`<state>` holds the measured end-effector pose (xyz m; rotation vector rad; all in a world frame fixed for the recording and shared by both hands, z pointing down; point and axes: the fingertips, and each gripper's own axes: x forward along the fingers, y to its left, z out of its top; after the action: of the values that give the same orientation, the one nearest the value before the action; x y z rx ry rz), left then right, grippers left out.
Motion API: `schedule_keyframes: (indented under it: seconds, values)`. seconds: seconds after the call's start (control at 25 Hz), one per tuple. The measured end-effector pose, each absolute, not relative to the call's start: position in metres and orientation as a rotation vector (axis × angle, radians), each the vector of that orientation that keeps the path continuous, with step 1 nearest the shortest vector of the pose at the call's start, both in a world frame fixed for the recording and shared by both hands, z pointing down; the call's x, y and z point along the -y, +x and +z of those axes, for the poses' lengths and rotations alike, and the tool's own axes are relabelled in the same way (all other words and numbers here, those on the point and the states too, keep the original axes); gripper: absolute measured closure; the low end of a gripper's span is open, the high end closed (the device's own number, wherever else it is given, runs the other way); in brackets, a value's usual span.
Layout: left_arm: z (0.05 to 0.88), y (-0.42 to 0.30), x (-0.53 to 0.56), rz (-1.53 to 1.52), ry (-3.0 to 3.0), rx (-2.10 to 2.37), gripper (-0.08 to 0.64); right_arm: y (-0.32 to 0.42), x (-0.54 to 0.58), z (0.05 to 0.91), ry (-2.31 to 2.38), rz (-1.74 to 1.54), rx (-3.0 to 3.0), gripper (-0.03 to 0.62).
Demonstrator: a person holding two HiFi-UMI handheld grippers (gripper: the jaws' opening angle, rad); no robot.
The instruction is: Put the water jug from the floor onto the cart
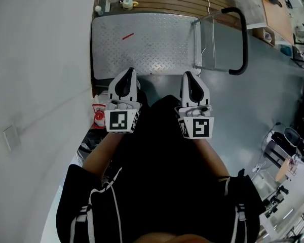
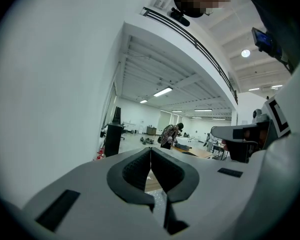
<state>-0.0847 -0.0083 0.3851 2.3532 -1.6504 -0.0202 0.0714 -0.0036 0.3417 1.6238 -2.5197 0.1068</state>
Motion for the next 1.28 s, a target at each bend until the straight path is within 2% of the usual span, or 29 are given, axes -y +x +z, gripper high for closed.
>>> schedule_keyframes:
  seconds: [0.76,1.28]
  values:
    - [0.420,-0.085,0.015,0.056,2.187,1.767,0.540,0.053,0.051,0.336,1.361,0.096,2.691,0.574]
    - [0.509,-0.131,-0.026,0.189,1.958,1.666,0.537,0.018,0.046,0.343,1.232,0.118,2.722,0.574]
